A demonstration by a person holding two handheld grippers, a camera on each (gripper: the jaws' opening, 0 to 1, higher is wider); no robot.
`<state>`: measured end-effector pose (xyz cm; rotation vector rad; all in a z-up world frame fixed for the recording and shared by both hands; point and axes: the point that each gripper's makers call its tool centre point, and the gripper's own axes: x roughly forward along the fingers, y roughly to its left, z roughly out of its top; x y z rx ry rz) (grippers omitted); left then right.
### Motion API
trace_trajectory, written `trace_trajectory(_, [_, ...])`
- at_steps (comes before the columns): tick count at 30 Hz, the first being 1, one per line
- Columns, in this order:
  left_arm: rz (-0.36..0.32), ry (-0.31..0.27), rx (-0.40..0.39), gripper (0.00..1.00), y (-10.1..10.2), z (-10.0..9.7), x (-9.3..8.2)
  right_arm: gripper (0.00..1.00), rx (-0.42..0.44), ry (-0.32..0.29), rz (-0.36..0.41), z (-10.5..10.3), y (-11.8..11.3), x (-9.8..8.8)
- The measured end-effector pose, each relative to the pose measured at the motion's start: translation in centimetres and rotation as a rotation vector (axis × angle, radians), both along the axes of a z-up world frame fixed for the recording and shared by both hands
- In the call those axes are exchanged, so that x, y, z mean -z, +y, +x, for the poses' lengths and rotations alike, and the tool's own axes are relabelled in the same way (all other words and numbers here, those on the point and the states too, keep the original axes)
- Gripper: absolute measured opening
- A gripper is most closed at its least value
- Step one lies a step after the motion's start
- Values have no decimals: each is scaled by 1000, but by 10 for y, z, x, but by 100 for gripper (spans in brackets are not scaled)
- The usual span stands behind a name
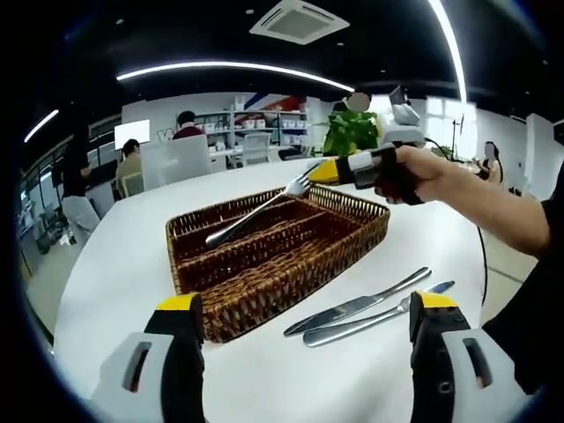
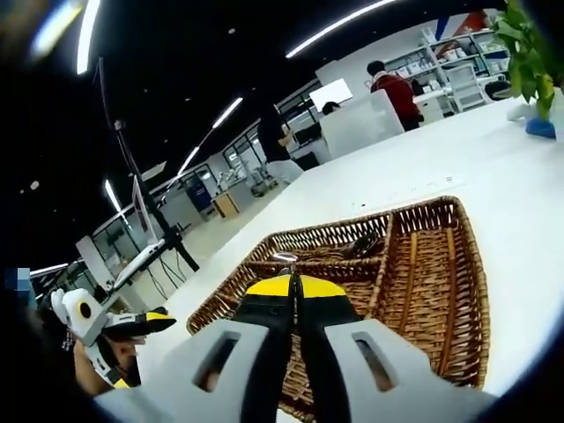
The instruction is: Arrange the knives, forks, and spoons in their matching storage slots by inserting each utensil handle-first until every utensil is classified and aligned in the correct compartment
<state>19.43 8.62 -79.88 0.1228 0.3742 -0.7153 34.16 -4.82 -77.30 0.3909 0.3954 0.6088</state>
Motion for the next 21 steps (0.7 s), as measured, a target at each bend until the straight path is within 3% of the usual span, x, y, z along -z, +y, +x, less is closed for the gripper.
trace_trajectory(3, [0, -2, -1, 99, 0, 1, -1, 0, 11, 23, -9, 7, 3, 9])
trace_trajectory(7, [-1, -6, 0, 99, 1, 1, -3, 0, 14, 71, 46, 14, 9, 17])
trace_trajectory(21, [-11, -28, 32, 99, -4, -2, -8, 0, 36, 124, -35, 27, 10, 38])
